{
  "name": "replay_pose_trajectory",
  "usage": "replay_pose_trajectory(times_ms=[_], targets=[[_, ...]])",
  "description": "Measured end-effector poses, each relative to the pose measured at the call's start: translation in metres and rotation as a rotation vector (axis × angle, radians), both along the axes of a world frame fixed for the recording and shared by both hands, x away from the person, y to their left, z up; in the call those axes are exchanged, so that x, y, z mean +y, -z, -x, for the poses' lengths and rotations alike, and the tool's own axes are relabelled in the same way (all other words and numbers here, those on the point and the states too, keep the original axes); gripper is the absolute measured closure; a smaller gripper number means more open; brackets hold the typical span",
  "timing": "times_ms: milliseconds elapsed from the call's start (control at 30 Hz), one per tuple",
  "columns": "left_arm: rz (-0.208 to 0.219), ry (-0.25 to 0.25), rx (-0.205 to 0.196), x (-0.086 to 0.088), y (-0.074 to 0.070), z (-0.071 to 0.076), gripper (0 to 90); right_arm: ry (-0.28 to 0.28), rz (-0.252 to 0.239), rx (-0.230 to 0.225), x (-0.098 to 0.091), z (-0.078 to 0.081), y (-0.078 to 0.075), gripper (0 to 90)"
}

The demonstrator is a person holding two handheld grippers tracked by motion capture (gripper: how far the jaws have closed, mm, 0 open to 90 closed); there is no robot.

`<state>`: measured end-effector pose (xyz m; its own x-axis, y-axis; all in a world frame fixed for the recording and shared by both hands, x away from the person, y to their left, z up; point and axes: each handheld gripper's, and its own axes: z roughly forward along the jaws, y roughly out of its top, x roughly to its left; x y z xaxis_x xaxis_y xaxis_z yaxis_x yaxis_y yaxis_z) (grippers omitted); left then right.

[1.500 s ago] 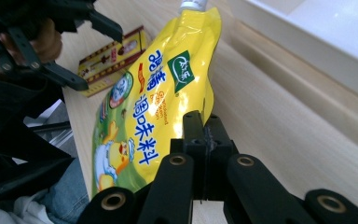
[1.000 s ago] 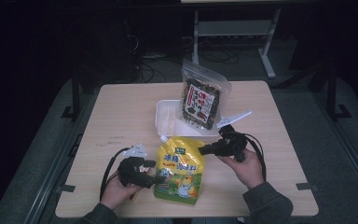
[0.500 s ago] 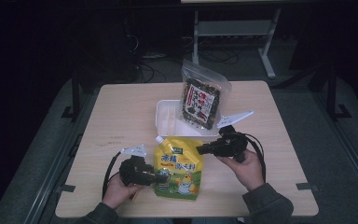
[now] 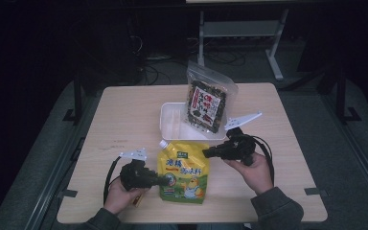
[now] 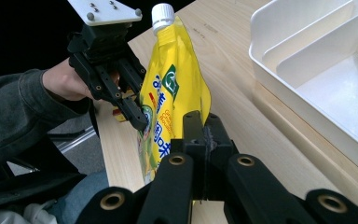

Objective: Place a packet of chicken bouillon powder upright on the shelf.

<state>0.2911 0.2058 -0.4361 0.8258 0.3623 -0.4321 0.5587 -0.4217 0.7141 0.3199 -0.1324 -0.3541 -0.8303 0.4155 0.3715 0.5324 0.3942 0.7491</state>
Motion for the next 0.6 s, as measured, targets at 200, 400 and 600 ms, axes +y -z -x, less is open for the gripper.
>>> replay_pose_trajectory(times_ms=[200, 400, 600], targets=[[-0.009, -0.001, -0.016, 0.000, -0.001, 0.001, 76.5, -0.004, -0.008, 0.021, -0.001, -0.005, 0.005, 77.8], [-0.018, 0.005, -0.032, -0.001, -0.002, 0.002, 76.6, -0.031, -0.014, 0.052, 0.004, -0.006, 0.018, 68.3], [-0.022, 0.008, -0.039, -0.002, -0.003, 0.003, 76.6, -0.060, -0.016, 0.058, 0.012, -0.005, 0.024, 65.8]])
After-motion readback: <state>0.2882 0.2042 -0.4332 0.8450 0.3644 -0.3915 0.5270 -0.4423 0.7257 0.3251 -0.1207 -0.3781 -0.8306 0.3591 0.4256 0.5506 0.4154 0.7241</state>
